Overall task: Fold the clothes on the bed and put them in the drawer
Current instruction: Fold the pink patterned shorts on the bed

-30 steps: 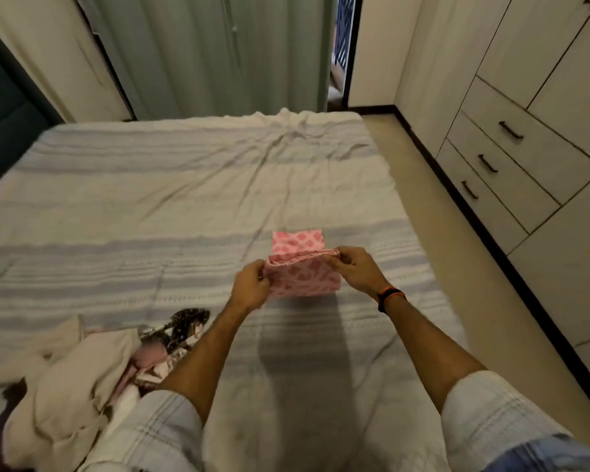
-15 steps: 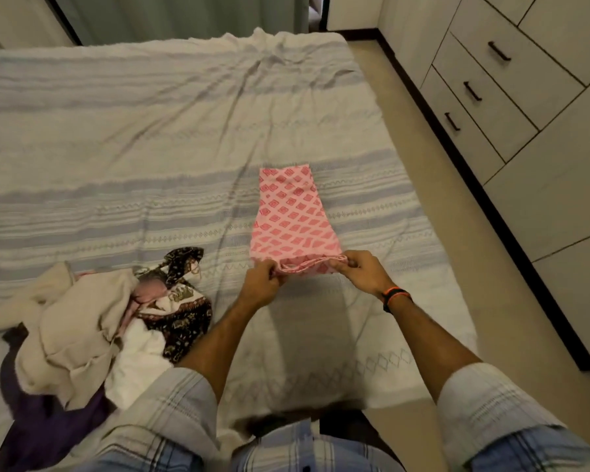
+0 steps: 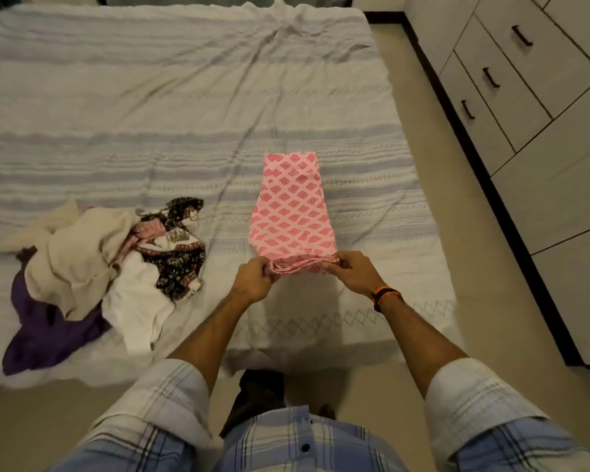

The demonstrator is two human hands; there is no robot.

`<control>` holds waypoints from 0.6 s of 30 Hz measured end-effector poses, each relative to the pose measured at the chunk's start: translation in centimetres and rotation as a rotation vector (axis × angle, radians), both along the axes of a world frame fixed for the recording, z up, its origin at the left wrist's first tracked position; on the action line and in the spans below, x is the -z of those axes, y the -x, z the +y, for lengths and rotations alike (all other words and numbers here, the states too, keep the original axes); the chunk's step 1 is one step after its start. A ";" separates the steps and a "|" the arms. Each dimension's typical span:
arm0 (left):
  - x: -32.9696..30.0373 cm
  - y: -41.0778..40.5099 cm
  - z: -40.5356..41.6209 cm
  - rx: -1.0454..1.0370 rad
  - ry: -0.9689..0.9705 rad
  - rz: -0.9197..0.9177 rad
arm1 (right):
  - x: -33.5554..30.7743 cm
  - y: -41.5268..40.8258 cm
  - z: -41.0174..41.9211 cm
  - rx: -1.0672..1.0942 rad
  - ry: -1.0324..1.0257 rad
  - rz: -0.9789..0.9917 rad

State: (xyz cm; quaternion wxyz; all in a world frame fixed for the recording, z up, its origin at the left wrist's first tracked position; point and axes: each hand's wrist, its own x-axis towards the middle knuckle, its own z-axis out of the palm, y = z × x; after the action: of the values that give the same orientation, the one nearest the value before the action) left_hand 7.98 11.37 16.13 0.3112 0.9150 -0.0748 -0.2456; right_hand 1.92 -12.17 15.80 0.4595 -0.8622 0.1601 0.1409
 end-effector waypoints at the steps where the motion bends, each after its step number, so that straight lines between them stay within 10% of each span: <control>1: 0.3 1.5 0.1 -0.010 -0.008 0.006 | 0.1 1.3 0.1 -0.007 -0.005 0.000; 18: 3.8 14.2 1.5 -0.041 -0.034 0.132 | 2.8 13.3 1.3 -0.061 -0.047 0.098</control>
State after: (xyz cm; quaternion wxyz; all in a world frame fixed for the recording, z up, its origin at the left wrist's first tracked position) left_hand -6.25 12.86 12.29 0.3048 0.9033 -0.0313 -0.3003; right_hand -11.38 -10.83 13.02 0.4667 -0.8477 0.1526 0.2007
